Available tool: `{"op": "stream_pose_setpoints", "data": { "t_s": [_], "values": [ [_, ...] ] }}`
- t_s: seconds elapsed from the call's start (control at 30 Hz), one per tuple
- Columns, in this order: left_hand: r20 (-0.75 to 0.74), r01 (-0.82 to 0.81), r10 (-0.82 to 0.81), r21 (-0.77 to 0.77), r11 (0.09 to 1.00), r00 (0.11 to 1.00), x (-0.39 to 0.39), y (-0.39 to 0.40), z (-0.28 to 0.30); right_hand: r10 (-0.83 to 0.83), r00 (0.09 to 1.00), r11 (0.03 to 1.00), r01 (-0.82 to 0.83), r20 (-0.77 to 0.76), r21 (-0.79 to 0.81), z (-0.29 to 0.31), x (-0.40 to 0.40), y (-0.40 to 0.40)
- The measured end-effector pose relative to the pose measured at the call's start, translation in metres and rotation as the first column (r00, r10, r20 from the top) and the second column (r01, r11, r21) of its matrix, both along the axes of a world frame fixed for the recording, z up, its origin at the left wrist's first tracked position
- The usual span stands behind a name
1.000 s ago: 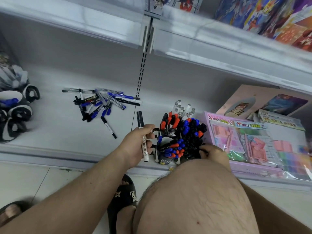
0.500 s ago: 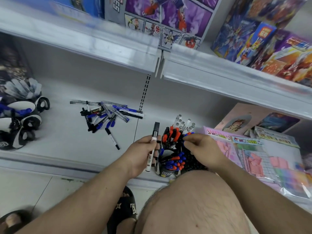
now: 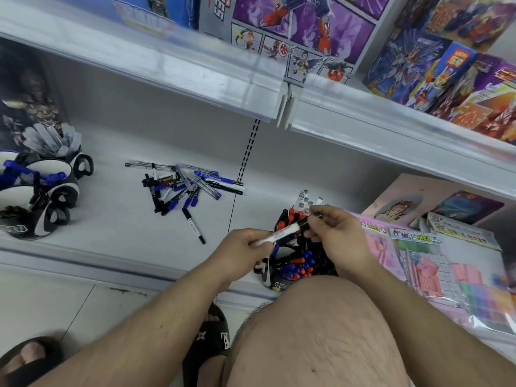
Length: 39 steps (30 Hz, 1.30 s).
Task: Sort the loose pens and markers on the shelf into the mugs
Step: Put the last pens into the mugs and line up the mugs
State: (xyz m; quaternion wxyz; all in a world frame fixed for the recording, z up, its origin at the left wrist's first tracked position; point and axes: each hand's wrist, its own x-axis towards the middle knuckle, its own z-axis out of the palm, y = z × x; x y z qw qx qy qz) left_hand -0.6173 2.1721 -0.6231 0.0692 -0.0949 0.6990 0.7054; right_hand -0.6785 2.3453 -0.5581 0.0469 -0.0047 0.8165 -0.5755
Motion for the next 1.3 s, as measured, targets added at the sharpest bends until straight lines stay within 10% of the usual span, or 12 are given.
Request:
{"op": "stream_pose_setpoints", "data": {
  "t_s": [0.3,0.83,1.3],
  "values": [
    [0.168,-0.248,0.213,0.227,0.942,0.962,-0.003,-0.017,-0.014,-0.298,0.954,0.925,0.299,0.044,-0.235,-0.001,-0.018,0.021],
    [0.194,-0.26,0.221,0.204,0.944,0.956,-0.001,-0.021,-0.014,-0.186,0.979,0.97,0.168,-0.088,-0.173,-0.016,-0.017,0.009],
    [0.155,-0.252,0.224,0.196,0.948,0.962,0.014,-0.041,-0.004,-0.102,0.931,0.951,0.194,-0.352,0.239,-0.013,-0.037,0.015]
  ]
}}
